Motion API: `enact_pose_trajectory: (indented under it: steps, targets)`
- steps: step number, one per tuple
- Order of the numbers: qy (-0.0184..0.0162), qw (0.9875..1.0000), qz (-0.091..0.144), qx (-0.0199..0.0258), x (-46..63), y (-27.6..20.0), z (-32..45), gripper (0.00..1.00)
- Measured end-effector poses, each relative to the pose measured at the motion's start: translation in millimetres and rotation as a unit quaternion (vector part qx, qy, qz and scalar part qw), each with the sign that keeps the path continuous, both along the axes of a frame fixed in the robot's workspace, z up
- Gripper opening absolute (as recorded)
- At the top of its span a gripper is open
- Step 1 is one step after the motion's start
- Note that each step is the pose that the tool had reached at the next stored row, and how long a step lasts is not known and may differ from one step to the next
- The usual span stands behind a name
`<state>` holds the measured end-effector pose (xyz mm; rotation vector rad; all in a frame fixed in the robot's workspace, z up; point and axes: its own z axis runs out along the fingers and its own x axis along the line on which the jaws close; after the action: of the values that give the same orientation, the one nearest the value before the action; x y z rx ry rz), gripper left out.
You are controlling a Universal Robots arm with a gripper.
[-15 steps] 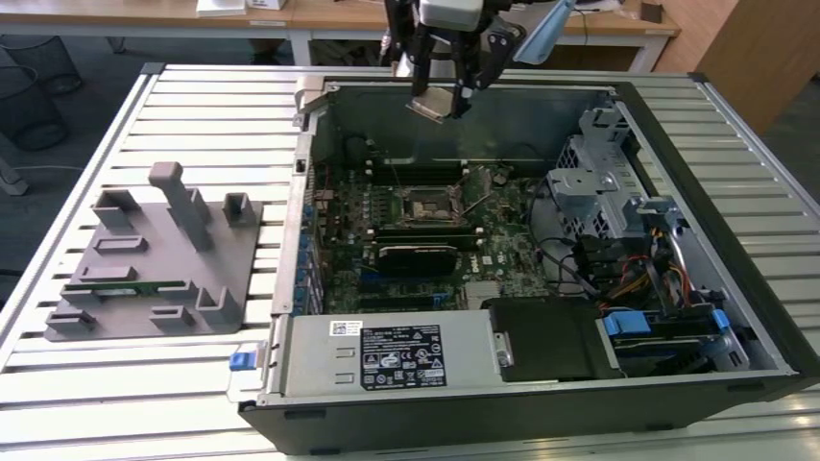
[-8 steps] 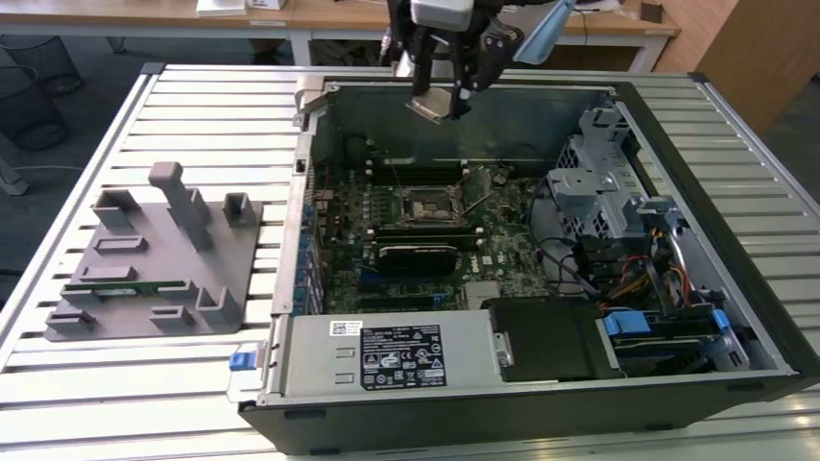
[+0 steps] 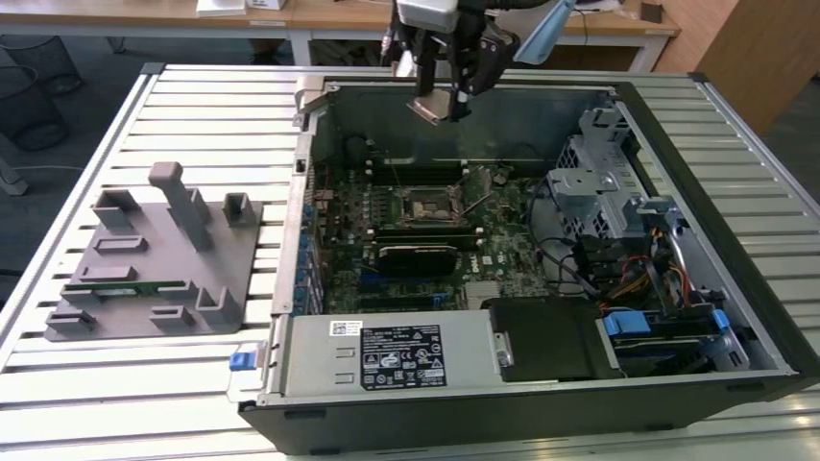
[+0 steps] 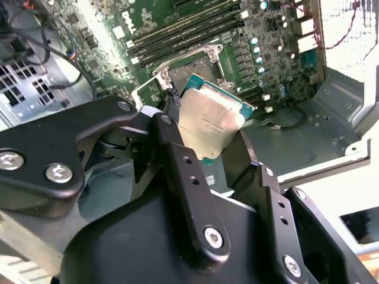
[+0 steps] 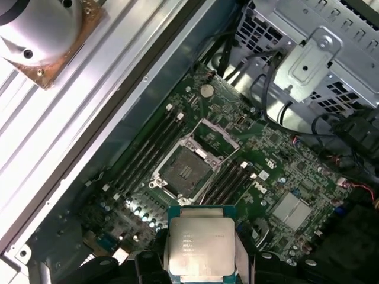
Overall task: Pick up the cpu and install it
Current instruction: 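Place the cpu into insertion slot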
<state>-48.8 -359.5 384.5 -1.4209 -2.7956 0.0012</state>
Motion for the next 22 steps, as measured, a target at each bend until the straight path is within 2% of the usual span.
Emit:
enact_pose_trajectory:
  steps: [3, 7, 13, 17, 22]
  targets:
    - [-0.0024, 0.9998, -0.02, -0.0002, 0.0, 0.0, -0.9, 0.53]
    - [-0.005, 0.9989, -0.046, -0.0002, 0.0, 0.1, -2.2, 0.53]
    - [-0.0095, 0.9966, -0.082, -0.0002, 0.0, 0.3, -4.4, 0.53]
    - [-0.0099, 0.9938, -0.111, -0.0004, 0.0, 0.3, -6.0, 0.53]
    - [-0.0099, 0.9888, -0.149, -0.0008, 0.0, 0.3, -8.4, 0.53]
